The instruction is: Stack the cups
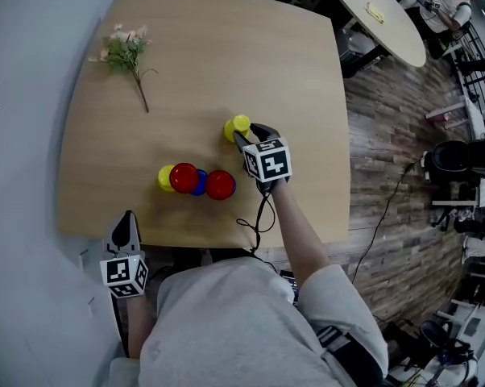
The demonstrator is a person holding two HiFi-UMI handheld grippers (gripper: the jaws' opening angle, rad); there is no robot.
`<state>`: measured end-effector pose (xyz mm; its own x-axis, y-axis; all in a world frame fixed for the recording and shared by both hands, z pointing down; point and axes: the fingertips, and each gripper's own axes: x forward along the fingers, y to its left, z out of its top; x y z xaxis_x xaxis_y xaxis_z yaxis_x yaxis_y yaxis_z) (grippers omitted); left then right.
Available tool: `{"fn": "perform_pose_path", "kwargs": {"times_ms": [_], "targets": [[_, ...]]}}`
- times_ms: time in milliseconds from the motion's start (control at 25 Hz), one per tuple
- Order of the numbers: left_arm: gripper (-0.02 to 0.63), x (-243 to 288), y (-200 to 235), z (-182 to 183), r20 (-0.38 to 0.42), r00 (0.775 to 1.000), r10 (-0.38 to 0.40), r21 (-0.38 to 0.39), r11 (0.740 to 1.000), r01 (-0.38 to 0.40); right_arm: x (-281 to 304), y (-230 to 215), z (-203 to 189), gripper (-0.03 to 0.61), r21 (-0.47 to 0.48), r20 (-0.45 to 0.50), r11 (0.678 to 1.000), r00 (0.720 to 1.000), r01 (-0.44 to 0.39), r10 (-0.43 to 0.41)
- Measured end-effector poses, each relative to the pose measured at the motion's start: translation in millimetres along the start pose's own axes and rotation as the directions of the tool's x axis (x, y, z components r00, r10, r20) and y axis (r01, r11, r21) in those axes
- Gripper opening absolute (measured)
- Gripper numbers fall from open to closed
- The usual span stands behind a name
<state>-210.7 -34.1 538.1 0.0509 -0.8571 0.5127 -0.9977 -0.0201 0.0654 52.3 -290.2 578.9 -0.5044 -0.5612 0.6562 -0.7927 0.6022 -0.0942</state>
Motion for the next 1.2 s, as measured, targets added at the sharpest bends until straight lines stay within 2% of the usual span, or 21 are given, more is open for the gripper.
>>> {"fn": "perform_pose_path", "kwargs": {"times_ms": [160,320,720,1000,1200], "targets": [[0.008,8.0,-4.4,4.7,0.007,0.999,-0.036,0.016,0.999,0.035,-24.7,8.7,13.1,0.195,-0.017,0.049,1.0,0.999,-0.007,0.008],[0.008,20.9,-16.4,15.1,0.018,0.995,-0.103,0.047,0.994,0.102,-64.6,21.9,28.1,0.192,-0.039,0.114,0.999,0.993,-0.01,0.015],[0.008,36.9,-38.7,27.2,0.017,0.965,-0.262,0.129,0.958,0.258,-159.2,70.2,53.7,0.19,-0.014,0.258,1.0,0.966,-0.004,0.008],[0.008,32.5,-40.0,22.2,0.01,0.944,-0.331,0.156,0.933,0.325,-186.9,121.0,57.6,0.19,-0.037,0.252,0.998,0.966,-0.043,0.051],[0.008,25.8,-38.5,22.4,0.009,0.939,-0.345,0.161,0.927,0.339,-187.6,143.7,58.8,0.19,-0.06,0.215,0.996,0.974,-0.065,0.076]]}}
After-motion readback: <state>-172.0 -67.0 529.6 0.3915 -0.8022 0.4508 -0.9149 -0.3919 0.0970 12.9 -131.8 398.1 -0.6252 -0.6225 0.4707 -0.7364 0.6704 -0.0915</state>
